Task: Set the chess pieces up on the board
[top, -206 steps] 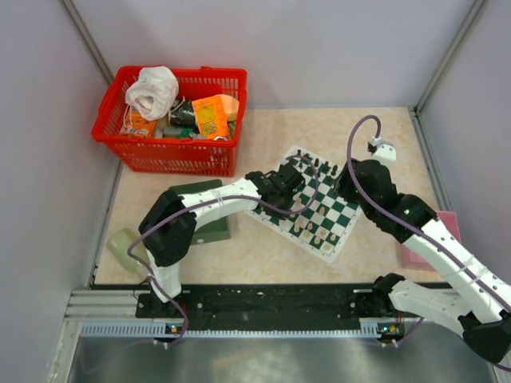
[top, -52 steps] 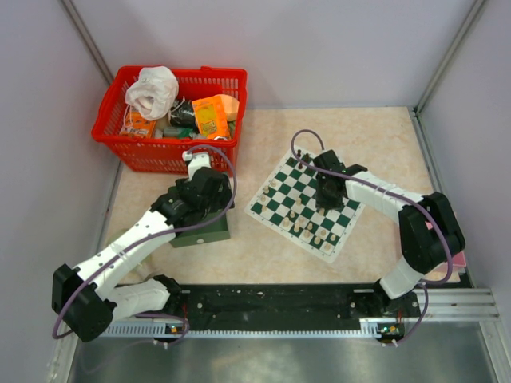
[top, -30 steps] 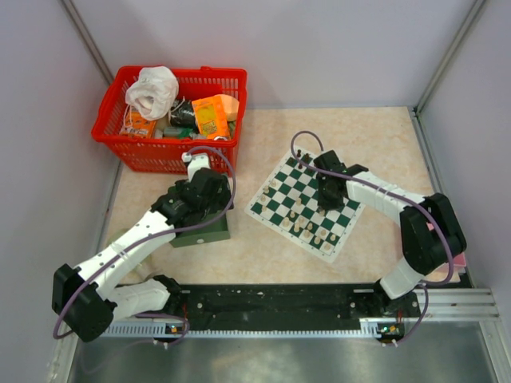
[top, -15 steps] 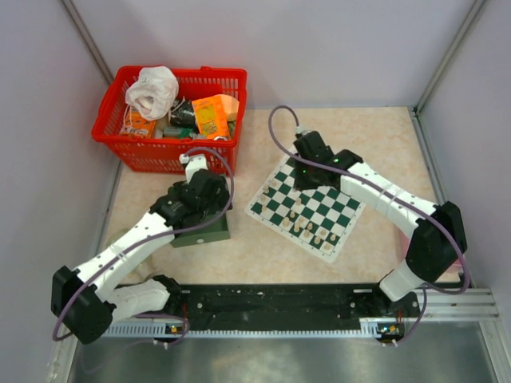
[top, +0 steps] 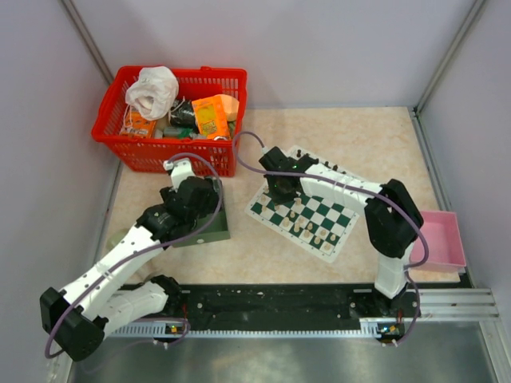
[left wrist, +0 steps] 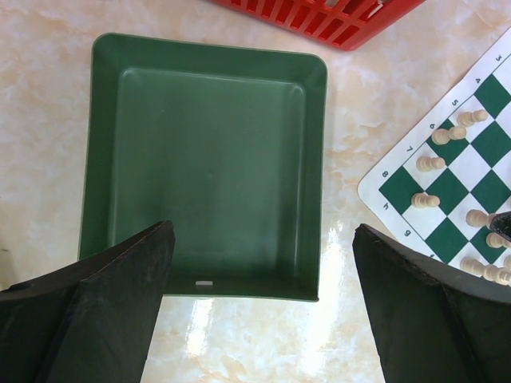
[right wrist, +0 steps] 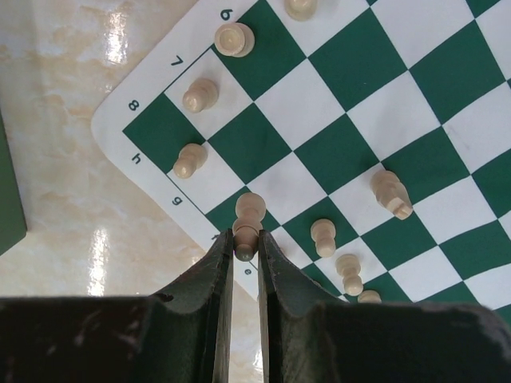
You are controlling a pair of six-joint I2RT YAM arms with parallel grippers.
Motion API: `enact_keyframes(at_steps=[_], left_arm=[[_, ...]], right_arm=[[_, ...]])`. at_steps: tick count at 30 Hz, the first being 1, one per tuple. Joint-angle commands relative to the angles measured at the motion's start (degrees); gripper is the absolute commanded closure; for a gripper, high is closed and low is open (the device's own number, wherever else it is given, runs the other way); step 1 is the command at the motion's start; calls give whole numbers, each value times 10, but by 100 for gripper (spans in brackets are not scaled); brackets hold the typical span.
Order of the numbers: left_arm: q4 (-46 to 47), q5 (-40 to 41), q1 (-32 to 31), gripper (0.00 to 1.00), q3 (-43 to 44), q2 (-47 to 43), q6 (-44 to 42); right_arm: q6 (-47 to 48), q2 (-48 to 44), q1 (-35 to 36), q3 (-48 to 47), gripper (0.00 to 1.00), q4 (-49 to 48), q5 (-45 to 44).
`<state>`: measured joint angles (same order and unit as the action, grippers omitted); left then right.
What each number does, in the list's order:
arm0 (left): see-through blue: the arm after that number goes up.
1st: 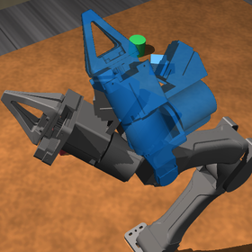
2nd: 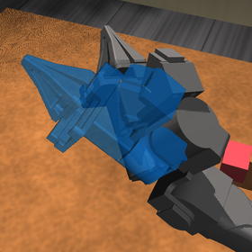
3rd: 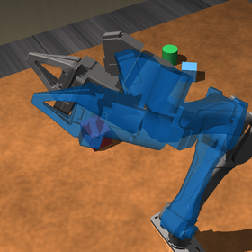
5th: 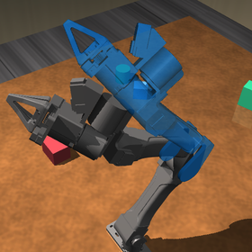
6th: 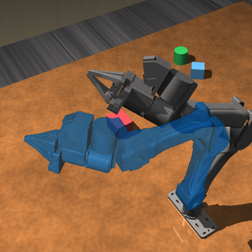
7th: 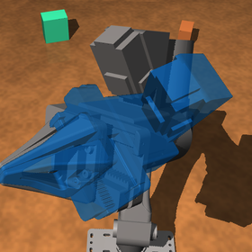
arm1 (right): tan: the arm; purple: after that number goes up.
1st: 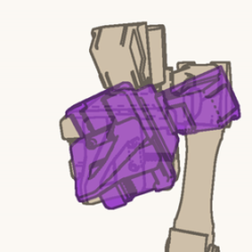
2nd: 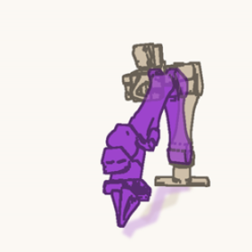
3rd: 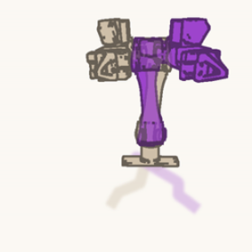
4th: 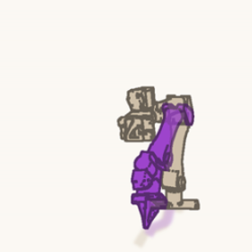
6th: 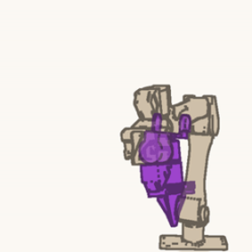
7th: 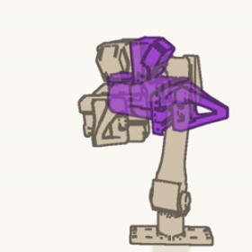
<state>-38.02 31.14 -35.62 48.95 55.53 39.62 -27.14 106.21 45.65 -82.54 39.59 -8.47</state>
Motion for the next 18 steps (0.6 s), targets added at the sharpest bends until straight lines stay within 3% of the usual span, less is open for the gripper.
enact_keyframes(at_steps=[1,18], left_arm=[[8,25,5,1,-12,-22,9],[7,24,8,1,-18,-24,10]], right_arm=[[3,12,14,-24,89,-8,4],[-9,30,24,12,89,-26,8]])
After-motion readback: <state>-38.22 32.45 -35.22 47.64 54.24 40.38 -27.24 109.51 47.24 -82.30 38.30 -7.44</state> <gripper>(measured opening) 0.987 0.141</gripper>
